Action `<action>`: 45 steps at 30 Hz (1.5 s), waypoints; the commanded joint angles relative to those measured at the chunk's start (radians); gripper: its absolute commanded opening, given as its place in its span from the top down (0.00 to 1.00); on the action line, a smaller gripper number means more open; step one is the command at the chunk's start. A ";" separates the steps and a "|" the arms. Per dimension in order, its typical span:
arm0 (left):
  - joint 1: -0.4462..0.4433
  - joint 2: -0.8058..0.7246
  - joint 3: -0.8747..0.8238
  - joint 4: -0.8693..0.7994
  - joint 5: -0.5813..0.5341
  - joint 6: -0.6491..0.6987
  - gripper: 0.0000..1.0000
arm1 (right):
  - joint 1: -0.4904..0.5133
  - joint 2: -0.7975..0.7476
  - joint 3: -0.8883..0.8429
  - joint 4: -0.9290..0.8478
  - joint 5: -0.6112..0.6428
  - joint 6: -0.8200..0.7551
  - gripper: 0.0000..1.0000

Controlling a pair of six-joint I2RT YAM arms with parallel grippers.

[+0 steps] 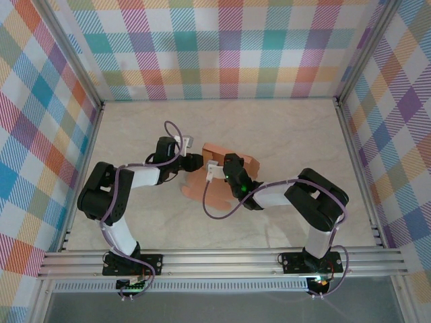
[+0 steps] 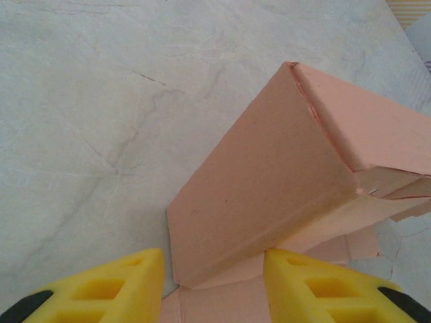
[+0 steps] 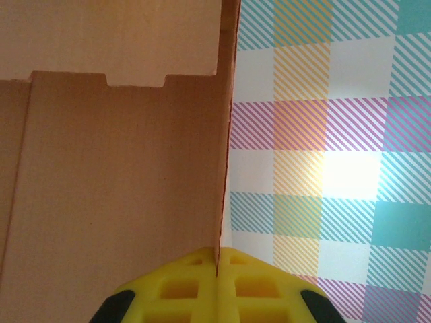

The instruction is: Fold the paper box

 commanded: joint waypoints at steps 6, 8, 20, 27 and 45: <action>-0.029 0.021 0.028 -0.006 -0.046 0.012 0.49 | 0.034 0.003 -0.016 0.016 -0.005 0.021 1.00; -0.028 0.022 0.028 -0.009 -0.056 0.010 0.49 | 0.040 -0.001 -0.015 0.013 -0.003 0.024 1.00; -0.028 0.050 0.018 0.028 -0.063 -0.029 0.58 | 0.061 0.013 -0.032 0.017 0.023 0.023 1.00; -0.036 0.036 0.008 0.040 -0.074 -0.056 0.65 | 0.070 0.022 -0.017 -0.010 0.030 0.039 1.00; -0.125 0.017 0.037 -0.084 -0.320 -0.091 0.89 | 0.106 0.034 0.008 -0.042 0.072 0.120 0.97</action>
